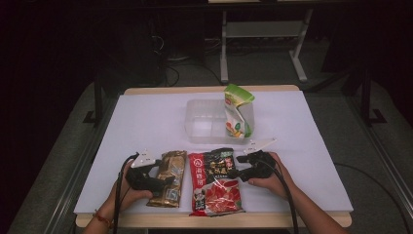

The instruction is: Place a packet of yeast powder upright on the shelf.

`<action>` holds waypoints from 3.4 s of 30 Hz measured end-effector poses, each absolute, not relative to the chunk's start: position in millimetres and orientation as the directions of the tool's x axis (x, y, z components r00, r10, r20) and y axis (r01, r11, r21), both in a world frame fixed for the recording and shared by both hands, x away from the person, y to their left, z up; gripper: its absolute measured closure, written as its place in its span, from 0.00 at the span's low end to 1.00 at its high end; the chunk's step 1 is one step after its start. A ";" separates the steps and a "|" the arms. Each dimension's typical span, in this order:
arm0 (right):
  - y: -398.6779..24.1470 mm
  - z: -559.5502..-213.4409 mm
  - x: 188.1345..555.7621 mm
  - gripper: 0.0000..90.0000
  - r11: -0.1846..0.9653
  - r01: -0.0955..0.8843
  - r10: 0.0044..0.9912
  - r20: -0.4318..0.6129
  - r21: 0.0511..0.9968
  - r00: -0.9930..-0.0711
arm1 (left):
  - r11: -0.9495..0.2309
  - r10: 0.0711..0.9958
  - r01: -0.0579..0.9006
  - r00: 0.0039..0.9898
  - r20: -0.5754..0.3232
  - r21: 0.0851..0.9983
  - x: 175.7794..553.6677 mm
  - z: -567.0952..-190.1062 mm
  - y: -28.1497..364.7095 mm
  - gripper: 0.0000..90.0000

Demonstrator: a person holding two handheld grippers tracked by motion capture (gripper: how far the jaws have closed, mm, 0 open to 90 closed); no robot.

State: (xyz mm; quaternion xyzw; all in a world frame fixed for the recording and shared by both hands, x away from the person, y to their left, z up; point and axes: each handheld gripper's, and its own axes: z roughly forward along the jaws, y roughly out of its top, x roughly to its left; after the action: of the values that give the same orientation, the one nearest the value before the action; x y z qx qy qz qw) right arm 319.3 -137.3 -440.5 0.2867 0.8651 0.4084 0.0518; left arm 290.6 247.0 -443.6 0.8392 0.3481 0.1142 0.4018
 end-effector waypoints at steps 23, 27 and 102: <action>-135.1 -440.0 316.4 0.42 0.511 0.444 0.516 0.150 0.736 -0.843 | -0.340 0.687 0.612 0.680 -0.256 0.714 303.6 -443.8 254.4 0.58; -136.6 -439.4 316.8 0.42 0.505 0.448 0.520 0.153 0.738 -0.840 | -0.323 0.692 0.600 0.677 -0.250 0.732 303.7 -438.6 259.1 0.83; -146.3 -427.7 313.4 0.42 0.463 0.430 0.520 0.156 0.775 -0.840 | -0.296 0.657 0.487 0.729 -0.195 0.822 286.1 -419.3 253.8 0.90</action>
State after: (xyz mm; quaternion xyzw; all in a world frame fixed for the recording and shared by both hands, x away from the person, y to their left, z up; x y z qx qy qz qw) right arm 313.4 -146.3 -427.7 0.2781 0.8539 0.4370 0.0511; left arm 286.1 253.8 -419.3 0.8000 0.3573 0.0897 0.4735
